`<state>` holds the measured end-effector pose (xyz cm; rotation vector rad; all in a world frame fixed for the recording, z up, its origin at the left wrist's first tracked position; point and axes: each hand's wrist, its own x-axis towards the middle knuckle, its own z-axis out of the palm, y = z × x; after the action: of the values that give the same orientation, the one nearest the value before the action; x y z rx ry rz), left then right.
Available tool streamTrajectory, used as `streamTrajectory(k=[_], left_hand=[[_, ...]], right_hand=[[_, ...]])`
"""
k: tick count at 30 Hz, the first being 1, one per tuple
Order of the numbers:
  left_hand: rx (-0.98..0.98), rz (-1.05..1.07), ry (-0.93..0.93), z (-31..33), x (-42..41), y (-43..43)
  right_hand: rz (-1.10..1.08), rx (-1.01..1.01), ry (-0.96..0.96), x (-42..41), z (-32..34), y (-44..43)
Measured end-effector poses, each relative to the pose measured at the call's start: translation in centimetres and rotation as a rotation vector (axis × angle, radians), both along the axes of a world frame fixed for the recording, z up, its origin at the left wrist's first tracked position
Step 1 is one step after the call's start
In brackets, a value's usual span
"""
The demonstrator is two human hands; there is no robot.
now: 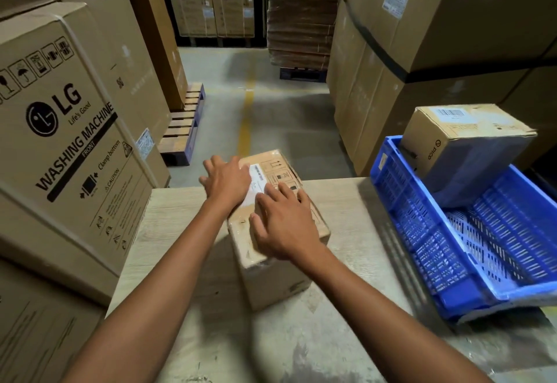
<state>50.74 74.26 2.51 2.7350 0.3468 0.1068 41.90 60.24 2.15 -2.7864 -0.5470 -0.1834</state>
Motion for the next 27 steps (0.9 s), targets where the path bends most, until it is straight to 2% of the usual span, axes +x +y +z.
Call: streamTrajectory(k=[3,5,8,11,13,16,17,19,23,27], left_hand=[[-0.098,0.112,-0.03,-0.6,-1.4,3.0],[-0.185,0.129,-0.099,-0.7,-2.7,4.5],[-0.452,0.184,-0.239,-1.4,-5.2,3.8],[-0.946,0.356,-0.329,-2.9,-6.5,2.7],[-1.127,0.406,-0.308,-3.1,-6.6,2.6],[-1.214,0.398,-0.264,-2.8,-6.5,2.4],[-1.224,0.384,-0.256,-2.5,-6.6,2.0],[-1.208,0.348,-0.246,-1.7,-7.1,0.8],[-1.198,0.222,-0.261,0.9,-8.0,-3.0],[-1.235,0.078,-0.285,5.1,-7.0,-6.9]], right_hand=[[0.152,0.032,-0.106,3.1,0.2,-3.5],[0.047,0.02,-0.191,5.3,0.2,-6.2],[-0.263,-0.08,-0.227,6.7,0.3,-8.5],[-0.52,0.138,-0.102,6.1,-0.2,-8.2],[-0.671,0.38,-0.004,4.8,-0.4,-7.5],[-0.752,0.895,0.107,2.4,-1.1,-7.0],[-0.702,1.046,0.139,1.4,-1.5,-6.8],[-0.583,1.215,0.195,-0.4,-1.7,-6.6],[-0.557,1.312,0.204,-0.1,-0.4,-9.7],[-0.53,1.302,0.081,1.0,4.1,-14.4]])
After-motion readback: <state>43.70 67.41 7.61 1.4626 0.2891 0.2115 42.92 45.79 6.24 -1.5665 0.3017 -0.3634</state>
